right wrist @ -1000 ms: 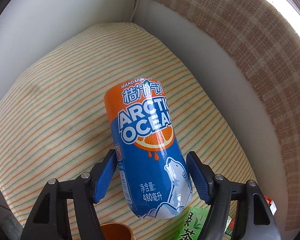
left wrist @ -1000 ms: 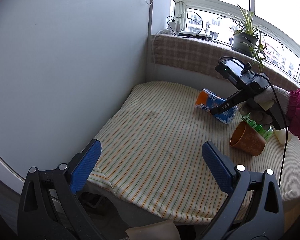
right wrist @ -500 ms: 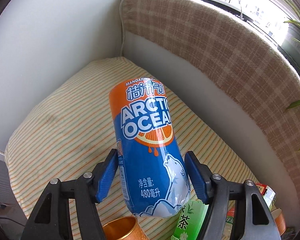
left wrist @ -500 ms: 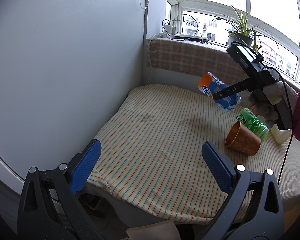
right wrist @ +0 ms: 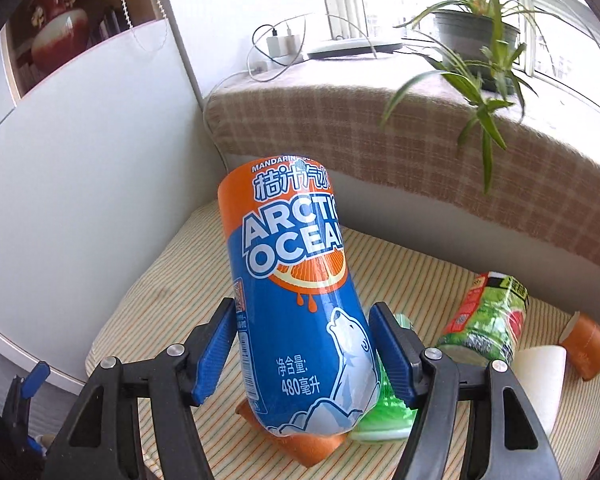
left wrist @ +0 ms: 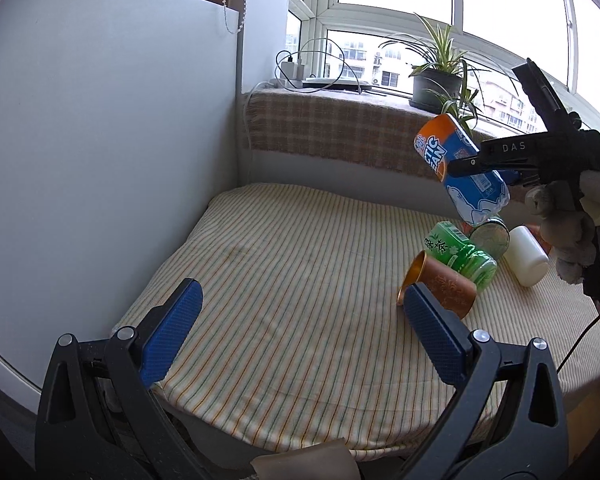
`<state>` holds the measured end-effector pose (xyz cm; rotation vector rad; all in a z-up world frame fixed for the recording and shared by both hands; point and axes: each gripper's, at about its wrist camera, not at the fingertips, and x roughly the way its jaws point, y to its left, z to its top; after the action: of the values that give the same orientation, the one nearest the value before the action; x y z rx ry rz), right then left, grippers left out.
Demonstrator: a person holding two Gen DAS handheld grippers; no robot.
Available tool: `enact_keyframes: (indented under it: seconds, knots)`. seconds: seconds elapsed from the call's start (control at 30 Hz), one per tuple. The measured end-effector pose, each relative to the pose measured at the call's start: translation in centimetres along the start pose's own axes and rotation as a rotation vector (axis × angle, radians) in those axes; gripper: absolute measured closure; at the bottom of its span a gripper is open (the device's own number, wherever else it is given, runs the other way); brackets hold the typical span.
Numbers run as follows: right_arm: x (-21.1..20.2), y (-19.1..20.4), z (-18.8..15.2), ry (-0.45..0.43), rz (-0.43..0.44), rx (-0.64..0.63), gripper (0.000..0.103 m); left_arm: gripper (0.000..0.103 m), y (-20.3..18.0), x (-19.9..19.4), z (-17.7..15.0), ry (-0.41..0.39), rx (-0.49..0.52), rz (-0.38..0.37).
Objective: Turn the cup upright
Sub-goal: 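Lift the bottle with the right tool and carry it toward the left tool, then close the left tool on the bottle while the right tool opens and releases it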
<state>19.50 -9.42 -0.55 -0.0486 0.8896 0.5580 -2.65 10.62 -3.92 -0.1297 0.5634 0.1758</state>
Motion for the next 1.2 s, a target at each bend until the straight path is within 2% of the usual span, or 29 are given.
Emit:
enact_keyframes:
  seconds: [0.33, 0.43, 0.63, 0.9, 1.2]
  knots:
    - [-4.9, -6.8, -9.3, -0.022, -0.016, 0.324, 0.034, 0.001, -4.8, 0.8, 0.0, 0.013, 0.054, -0.111]
    - [-5.0, -8.0, -12.3, 0.000, -0.041, 0.403, 0.033, 0.001, -6.0, 1.0, 0.0, 0.020, 0.060, -0.135]
    - [-4.2, -10.5, -17.1, 0.053, -0.022, 0.572, 0.033, 0.001, -7.8, 1.6, -0.4, 0.057, 0.063, -0.188]
    - [-3.5, -12.3, -19.8, 0.052, -0.018, 0.707, 0.032, 0.001, -9.5, 2.6, -1.1, 0.146, 0.058, -0.268]
    - [-2.6, -12.6, -20.1, 0.071, -0.025, 0.705, 0.026, 0.001, -10.7, 3.3, -0.9, 0.213, 0.030, -0.361]
